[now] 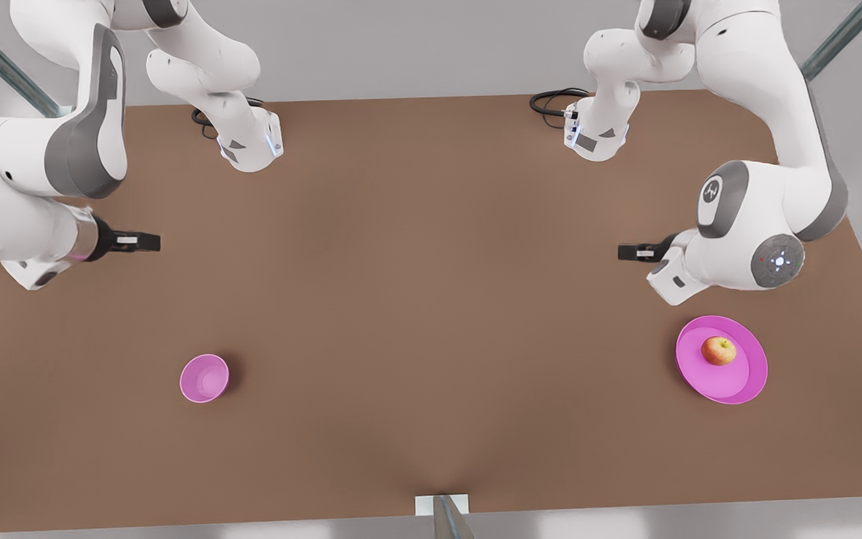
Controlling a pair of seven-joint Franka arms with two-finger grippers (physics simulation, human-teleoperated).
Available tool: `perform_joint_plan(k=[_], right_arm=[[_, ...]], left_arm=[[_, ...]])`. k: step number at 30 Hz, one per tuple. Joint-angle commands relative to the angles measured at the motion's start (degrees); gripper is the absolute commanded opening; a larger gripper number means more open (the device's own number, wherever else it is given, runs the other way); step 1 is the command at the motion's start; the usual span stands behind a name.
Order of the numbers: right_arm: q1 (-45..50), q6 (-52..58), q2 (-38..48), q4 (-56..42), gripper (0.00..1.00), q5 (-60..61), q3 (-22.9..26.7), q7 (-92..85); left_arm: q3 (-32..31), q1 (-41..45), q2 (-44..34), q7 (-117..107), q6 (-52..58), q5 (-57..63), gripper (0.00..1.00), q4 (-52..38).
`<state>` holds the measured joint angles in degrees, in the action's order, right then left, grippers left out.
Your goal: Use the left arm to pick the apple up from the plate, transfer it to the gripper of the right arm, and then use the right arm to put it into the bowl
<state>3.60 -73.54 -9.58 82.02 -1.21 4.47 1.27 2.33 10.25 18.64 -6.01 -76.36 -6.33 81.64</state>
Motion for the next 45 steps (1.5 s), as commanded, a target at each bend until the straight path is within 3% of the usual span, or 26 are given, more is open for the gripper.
perform_joint_plan(k=[1, 4, 7, 12, 15, 25, 45], right_arm=[[-0.08, -9.34, 0.97, 0.77, 1.0, 0.06, 0.01, 1.28], [0.09, -9.34, 0.62, 0.51, 1.0, -0.02, 0.01, 1.28], [0.27, -9.25, 0.53, 0.51, 1.0, -0.02, -0.08, 1.37], [1.94, -9.07, 0.35, 0.42, 1.0, 0.06, -0.26, 1.55], [2.12, -7.76, 0.27, 0.24, 1.0, 0.06, -0.26, 1.63], [2.91, -7.76, -0.61, 0.07, 1.0, -2.22, -0.26, 1.2], [2.91, -8.02, -1.67, 0.16, 1.0, -2.31, -0.26, 1.11]], left_arm=[[0.13, 0.3, -1.41, -0.85, -16.28, 4.48, 1.0, 2.03], [0.31, 0.39, -2.64, -0.41, -13.81, 5.98, 1.0, 2.12], [5.58, -2.77, 5.35, 8.37, -17.68, 5.89, 1.0, -1.39], [5.58, -13.15, 16.16, 21.03, -27.78, 5.8, 1.0, -5.35], [5.67, -14.91, 18.18, 22.09, -33.32, 5.8, 1.0, -4.82], [6.9, -17.1, 19.15, 23.41, -54.68, 4.39, 1.0, 8.45], [6.9, -18.34, 24.78, 23.67, -54.77, 4.31, 1.0, 12.31]])
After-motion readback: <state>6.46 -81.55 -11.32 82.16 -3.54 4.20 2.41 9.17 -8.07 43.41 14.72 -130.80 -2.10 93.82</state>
